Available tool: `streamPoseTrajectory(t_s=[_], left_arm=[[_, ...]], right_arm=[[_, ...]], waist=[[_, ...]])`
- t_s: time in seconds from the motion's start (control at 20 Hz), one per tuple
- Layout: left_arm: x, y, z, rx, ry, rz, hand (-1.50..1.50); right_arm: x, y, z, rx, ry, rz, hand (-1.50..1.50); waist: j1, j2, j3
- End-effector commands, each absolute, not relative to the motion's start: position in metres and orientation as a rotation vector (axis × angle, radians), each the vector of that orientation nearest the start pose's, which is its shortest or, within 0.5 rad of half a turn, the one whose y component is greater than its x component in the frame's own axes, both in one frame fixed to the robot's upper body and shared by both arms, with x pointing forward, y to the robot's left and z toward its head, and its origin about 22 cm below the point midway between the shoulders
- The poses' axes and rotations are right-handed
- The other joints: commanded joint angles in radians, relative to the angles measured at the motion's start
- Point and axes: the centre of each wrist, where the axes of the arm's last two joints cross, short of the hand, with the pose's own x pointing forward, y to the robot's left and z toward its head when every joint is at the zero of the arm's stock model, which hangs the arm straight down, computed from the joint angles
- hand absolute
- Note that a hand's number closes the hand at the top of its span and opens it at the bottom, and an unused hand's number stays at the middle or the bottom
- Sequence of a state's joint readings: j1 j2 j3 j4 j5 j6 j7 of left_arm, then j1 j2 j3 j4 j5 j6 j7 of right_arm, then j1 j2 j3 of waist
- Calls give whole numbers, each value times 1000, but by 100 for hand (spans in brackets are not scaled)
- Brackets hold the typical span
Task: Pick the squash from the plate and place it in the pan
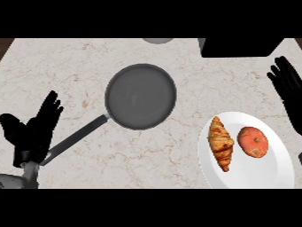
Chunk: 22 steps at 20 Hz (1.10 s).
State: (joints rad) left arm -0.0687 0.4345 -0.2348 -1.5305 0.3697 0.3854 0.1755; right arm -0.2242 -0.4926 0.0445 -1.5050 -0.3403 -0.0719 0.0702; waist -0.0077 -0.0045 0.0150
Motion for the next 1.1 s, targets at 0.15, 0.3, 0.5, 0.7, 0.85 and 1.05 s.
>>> streamPoseTrajectory(t_s=[0.15, 0.3, 0.5, 0.7, 0.85, 1.05], left_arm=[[243, 288, 30, 323, -1387, -152, 0], [238, 293, 23, 346, -1391, -213, 0], [216, 306, 3, 384, -1340, -211, 0], [226, 292, 9, 351, -1361, -223, 0], [225, 294, 16, 357, -1364, -238, 0], [216, 301, 15, 339, -1385, -260, 0]], right_arm=[[299, -331, 83, -233, -1672, -175, -150], [276, -387, 83, -713, -1421, 291, -150], [237, -387, 38, -715, -1251, -510, -150], [196, -391, 58, -803, -1116, -153, -150], [181, -398, 76, -836, -1058, 56, -150], [189, -394, 125, -778, -999, 188, -150]], waist=[[9, 3, -14], [0, 23, -34], [-46, -10, -20], [-38, -4, -20], [-23, -3, -18], [-2, 0, -17]])
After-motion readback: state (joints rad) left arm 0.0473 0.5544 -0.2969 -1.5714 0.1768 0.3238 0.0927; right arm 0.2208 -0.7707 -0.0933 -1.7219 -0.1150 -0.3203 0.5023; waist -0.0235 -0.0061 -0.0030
